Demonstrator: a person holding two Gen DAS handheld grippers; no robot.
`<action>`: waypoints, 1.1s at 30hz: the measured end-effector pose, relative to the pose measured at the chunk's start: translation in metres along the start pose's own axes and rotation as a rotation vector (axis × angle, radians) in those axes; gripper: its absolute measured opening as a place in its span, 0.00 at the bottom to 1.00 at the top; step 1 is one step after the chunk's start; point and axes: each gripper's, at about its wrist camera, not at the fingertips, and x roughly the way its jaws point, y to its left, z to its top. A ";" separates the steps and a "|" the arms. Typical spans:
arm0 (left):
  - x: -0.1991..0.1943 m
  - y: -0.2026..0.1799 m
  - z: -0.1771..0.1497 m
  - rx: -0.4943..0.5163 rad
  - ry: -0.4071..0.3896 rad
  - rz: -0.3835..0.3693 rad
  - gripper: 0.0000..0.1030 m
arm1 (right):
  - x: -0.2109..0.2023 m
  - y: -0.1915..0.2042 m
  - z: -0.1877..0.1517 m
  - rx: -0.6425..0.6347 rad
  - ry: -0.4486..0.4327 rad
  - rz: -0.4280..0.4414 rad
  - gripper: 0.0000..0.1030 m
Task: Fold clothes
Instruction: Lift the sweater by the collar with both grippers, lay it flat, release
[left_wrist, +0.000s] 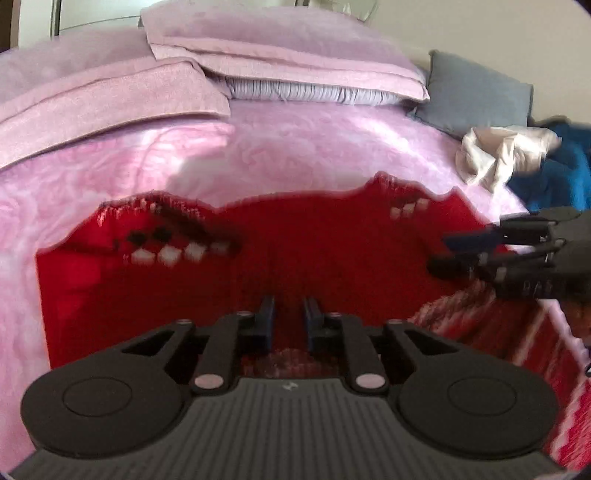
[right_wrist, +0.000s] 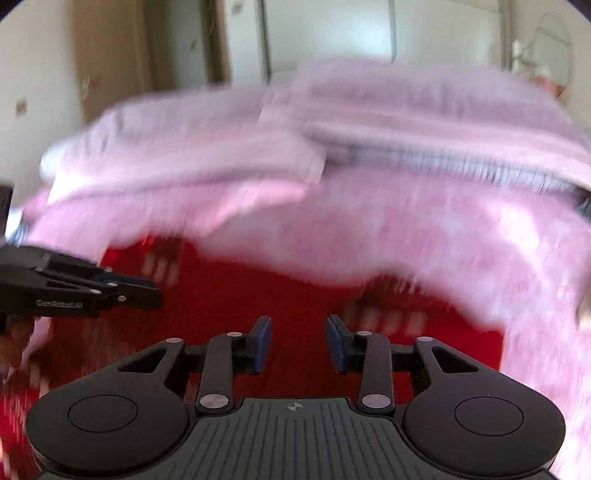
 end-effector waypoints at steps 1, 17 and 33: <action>-0.002 -0.001 -0.003 0.007 -0.012 0.009 0.13 | 0.000 0.003 -0.012 -0.013 -0.011 -0.009 0.36; -0.172 -0.044 -0.111 -0.069 0.109 0.045 0.19 | -0.157 0.077 -0.136 0.121 0.036 -0.212 0.36; -0.310 -0.120 -0.222 -0.191 0.114 0.314 0.23 | -0.284 0.149 -0.261 0.376 0.015 -0.237 0.36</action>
